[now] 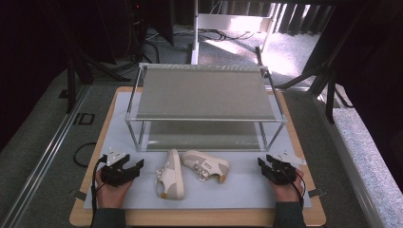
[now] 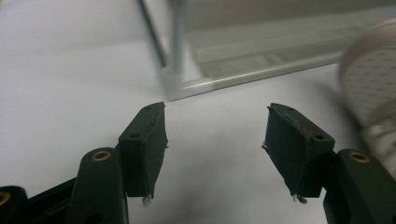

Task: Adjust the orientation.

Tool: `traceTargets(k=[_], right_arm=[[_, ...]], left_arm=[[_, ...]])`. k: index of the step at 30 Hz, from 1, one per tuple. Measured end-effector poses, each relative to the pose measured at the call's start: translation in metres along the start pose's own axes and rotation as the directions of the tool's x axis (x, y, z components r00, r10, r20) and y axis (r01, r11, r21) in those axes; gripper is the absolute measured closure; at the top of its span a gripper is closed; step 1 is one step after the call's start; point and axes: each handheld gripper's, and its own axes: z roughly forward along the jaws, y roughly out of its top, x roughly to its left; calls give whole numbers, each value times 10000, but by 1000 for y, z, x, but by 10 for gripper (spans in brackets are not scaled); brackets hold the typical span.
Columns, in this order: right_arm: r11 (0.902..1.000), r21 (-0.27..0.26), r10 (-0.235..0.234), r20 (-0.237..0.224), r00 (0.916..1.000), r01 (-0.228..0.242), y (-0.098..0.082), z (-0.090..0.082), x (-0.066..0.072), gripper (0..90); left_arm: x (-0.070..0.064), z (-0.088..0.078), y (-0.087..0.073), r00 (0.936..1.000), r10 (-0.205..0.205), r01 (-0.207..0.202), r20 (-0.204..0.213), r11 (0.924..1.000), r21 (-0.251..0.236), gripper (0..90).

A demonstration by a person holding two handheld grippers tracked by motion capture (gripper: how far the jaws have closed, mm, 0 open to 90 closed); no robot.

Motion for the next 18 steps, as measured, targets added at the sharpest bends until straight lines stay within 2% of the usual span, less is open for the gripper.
traceTargets(k=[3, 6, 10, 12, 18], right_arm=[[9999, -11, -105, 27, 9999, 105, -1, -1, 2, 613], [9999, -95, -122, 47, 9999, 122, -1, -4, 4, 568], [9995, -108, -282, -40, 9996, 282, -1, -5, 8, 571], [9986, -104, -515, -80, 9986, 514, -1, -4, 13, 552], [9982, -167, -573, -92, 9983, 571, -1, -7, 16, 539]], left_arm=[[-4, -2, 1, 9998, 155, -156, 121, 9999, 23, 387], [-10, -7, 1, 9992, 345, -344, 208, 9994, -74, 394], [-13, -11, 1, 9986, 395, -389, 350, 9991, -180, 398], [-16, -14, 1, 9975, 420, -406, 562, 9989, -250, 403], [-25, -24, 0, 9935, 706, -667, 893, 9967, -462, 401]])
